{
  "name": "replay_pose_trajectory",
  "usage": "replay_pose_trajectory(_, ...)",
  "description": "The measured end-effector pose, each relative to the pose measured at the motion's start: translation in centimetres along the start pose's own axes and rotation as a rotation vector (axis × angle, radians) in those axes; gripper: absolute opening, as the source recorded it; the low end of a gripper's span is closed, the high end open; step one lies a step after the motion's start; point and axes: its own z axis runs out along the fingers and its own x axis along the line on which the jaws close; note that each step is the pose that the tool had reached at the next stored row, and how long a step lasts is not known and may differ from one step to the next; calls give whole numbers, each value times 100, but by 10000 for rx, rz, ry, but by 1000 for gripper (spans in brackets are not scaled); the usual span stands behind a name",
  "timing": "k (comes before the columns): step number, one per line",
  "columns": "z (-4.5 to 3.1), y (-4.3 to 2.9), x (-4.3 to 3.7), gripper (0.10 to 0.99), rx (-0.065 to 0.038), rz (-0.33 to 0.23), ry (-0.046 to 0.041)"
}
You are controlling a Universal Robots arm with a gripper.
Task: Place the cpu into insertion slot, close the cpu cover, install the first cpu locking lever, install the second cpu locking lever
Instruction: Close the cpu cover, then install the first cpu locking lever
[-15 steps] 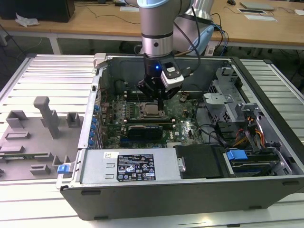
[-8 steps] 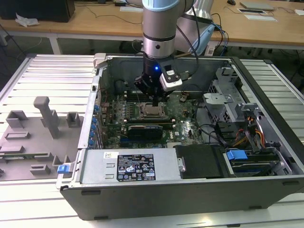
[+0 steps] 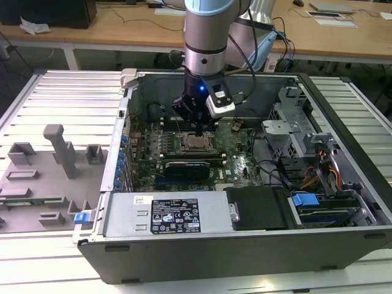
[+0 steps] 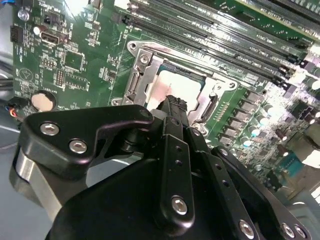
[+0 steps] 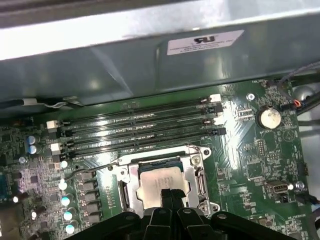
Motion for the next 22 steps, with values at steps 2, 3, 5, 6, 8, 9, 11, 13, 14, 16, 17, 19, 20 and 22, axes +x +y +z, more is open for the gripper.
replay_pose_trajectory(2, 2, 0, 0, 106, -6, -409, 8)
replay_pose_trajectory(3, 5, 0, 0, 106, -11, -599, 11)
replay_pose_trajectory(5, 8, 1, 0, 106, 13, -976, 15)
replay_pose_trajectory(6, 8, 0, 0, 106, 73, -1069, 11)
replay_pose_trajectory(8, 7, 0, 0, 106, 76, -1075, 11)
replay_pose_trajectory(9, 8, 0, 0, 106, 75, -1079, 11)
replay_pose_trajectory(11, 7, 0, 0, 106, 75, -1085, 11)
replay_pose_trajectory(13, 7, 0, 0, 106, 76, -1087, 11)
replay_pose_trajectory(14, 7, 0, 0, 106, 75, -1089, 11)
replay_pose_trajectory(16, 7, 0, 0, 106, 75, -1093, 11)
replay_pose_trajectory(17, 8, 0, 0, 106, 74, -1095, 11)
replay_pose_trajectory(19, 8, 0, 0, 106, 75, -1100, 12)
replay_pose_trajectory(20, 8, 0, 0, 106, 75, -1101, 11)
replay_pose_trajectory(22, -28, 2, 0, 106, 80, -1104, 12)
